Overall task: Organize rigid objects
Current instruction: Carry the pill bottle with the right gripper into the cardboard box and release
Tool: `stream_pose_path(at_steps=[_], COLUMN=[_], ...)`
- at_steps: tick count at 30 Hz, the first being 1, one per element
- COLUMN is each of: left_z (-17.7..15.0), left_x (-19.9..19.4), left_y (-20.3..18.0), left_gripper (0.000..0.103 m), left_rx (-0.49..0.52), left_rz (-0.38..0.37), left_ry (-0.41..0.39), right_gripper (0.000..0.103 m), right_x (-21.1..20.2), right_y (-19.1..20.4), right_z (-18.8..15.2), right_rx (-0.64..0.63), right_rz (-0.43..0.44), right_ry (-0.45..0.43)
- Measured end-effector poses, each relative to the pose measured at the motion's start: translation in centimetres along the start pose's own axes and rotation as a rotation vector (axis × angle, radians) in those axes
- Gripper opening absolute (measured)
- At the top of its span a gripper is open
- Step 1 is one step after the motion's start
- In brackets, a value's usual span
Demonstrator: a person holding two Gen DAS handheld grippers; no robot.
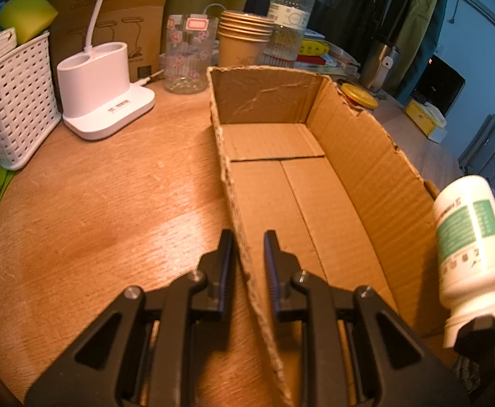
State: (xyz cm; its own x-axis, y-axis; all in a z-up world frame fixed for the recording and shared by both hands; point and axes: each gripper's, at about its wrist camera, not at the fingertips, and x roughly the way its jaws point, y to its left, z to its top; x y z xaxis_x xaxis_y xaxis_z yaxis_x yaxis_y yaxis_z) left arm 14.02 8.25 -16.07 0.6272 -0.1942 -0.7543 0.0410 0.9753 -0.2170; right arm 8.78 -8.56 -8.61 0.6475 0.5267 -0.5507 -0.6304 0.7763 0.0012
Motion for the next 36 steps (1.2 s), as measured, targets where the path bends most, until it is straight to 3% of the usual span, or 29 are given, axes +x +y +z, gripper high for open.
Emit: stream_pose_path(at_steps=[15,24,36], left_z=[0.0,0.0,0.0], left_x=[0.0,0.0,0.0], left_y=[0.0,0.0,0.0], left_gripper=[0.02,0.02,0.02], left_rx=[0.0,0.0,-0.001], left_rz=[0.0,0.0,0.0], left_ry=[0.0,0.0,0.0], right_gripper=[0.087,0.089,0.089], right_x=[1.0,0.7,-0.4], right_y=[0.0,0.0,-1.5], right_z=[-0.3,-0.2,0.1], right_rx=[-0.005,-0.018,0.007], right_rz=[0.028,0.026,-0.033], right_ry=[0.047,0.019,0.001])
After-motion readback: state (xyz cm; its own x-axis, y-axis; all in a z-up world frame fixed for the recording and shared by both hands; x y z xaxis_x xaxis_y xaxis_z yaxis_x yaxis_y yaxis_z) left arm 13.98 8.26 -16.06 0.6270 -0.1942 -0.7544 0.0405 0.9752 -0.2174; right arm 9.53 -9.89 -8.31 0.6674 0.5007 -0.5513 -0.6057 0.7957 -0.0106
